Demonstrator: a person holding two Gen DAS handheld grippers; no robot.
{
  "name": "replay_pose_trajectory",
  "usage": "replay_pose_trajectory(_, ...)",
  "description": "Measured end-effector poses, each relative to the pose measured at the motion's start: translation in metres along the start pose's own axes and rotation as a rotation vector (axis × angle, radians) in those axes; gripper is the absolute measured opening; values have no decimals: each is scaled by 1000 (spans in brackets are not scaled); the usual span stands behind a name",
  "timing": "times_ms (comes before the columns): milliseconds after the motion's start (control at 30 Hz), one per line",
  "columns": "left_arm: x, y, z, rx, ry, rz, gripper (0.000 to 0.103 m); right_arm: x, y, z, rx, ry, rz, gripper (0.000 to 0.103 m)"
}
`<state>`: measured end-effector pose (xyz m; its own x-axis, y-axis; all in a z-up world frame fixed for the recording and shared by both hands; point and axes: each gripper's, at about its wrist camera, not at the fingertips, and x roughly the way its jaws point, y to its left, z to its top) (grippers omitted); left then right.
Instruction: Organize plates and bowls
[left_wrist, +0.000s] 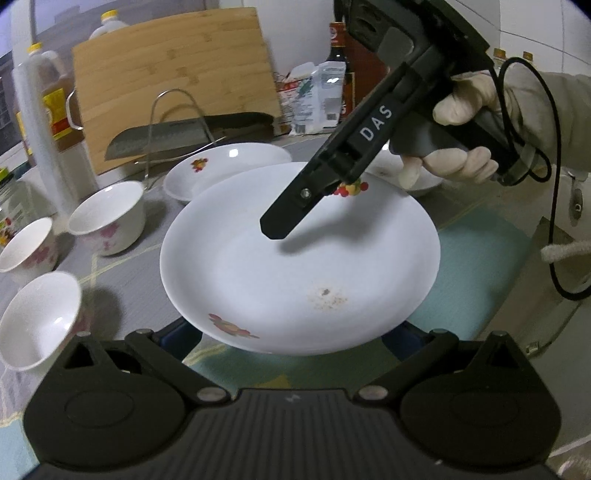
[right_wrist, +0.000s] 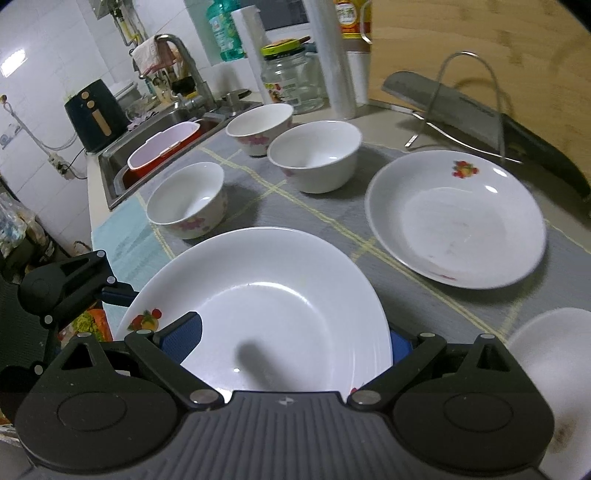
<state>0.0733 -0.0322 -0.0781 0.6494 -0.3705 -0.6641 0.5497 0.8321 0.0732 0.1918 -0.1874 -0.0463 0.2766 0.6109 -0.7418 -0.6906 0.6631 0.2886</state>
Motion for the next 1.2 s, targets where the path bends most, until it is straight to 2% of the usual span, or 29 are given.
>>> replay_pose_trajectory(700, 56, -53, 60, 116, -29, -118, 102, -69, -83, -44, 117, -58, -122, 100)
replay_pose_trajectory(1200, 98, -75, 93, 187, -36, -196, 102, -92, -131, -64, 207, -90, -201, 100)
